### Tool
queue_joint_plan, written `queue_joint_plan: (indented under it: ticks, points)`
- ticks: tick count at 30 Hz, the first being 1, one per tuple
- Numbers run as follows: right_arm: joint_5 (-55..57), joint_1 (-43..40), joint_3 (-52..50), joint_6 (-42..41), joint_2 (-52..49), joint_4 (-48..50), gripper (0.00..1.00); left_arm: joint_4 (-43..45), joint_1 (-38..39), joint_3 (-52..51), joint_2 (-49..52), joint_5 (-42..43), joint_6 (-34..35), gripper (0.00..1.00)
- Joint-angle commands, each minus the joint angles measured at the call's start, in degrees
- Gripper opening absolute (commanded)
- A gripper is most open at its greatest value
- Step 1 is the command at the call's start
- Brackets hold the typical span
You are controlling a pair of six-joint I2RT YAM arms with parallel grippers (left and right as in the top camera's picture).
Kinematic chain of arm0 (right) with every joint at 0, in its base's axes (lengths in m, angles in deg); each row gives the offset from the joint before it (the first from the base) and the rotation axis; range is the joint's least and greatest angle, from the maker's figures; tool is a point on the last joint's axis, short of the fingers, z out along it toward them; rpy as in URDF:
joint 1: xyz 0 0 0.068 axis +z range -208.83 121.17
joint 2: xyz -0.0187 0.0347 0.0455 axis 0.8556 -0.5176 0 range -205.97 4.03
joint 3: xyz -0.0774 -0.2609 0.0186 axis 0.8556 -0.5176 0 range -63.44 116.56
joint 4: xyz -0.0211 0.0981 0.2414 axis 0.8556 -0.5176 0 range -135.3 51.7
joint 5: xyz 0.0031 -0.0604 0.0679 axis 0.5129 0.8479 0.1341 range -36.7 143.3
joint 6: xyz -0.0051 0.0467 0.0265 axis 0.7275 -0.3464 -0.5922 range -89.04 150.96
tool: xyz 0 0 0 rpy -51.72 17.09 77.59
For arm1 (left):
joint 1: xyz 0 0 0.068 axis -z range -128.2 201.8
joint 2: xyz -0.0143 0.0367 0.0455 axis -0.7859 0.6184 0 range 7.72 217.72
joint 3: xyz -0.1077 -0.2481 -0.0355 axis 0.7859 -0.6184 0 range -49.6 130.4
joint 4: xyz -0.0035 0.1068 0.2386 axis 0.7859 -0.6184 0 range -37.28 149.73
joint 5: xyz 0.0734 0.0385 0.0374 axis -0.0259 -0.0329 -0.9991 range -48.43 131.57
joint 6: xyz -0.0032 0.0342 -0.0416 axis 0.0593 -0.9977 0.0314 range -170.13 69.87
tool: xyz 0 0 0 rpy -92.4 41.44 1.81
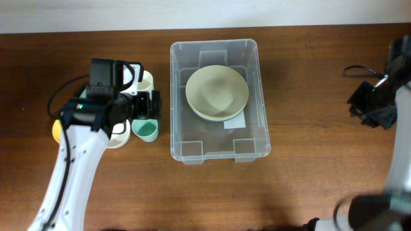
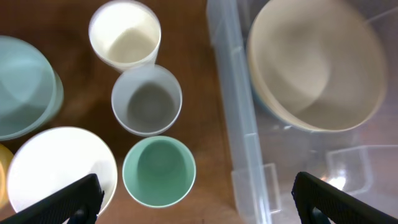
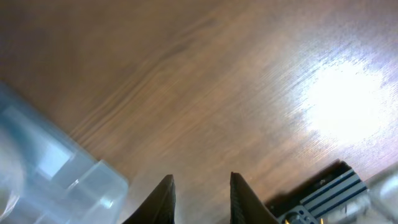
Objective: Pack container
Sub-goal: 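Move the left gripper down onto the green cup and grasp it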
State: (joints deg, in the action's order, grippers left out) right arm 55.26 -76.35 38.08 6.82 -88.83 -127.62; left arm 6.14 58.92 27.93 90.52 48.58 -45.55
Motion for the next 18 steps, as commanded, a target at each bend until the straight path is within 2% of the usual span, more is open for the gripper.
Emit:
queue_joint_plan:
  ticks: [1,4,7,12,18]
  points:
    - [3.5,5.3,-1.6,0.1,10.8,1.1,0.27,-1.1,0.1,0.9,2.8,-1.8,1.0,1.00]
    - [4.4,8.9,-2.4,0.2,15.0,1.5,0.29,-2.2,0.1,0.9,4.9,-1.9,1.0,1.00]
    - [4.4,9.3,-3.2,0.2,14.8,1.6,0.29,-2.3,0.1,0.9,5.5,-2.0,1.1,0.99]
    - [4.4,9.3,-6.7,0.4,13.0,2.5,0.29,-4.7,-0.3,0.9,5.5,-11.8,1.1,0.99]
    - [4.3,9.3,-11.3,1.4,12.8,5.6,0.29,-5.2,-1.2,0.8,6.5,-11.3,0.9,0.99]
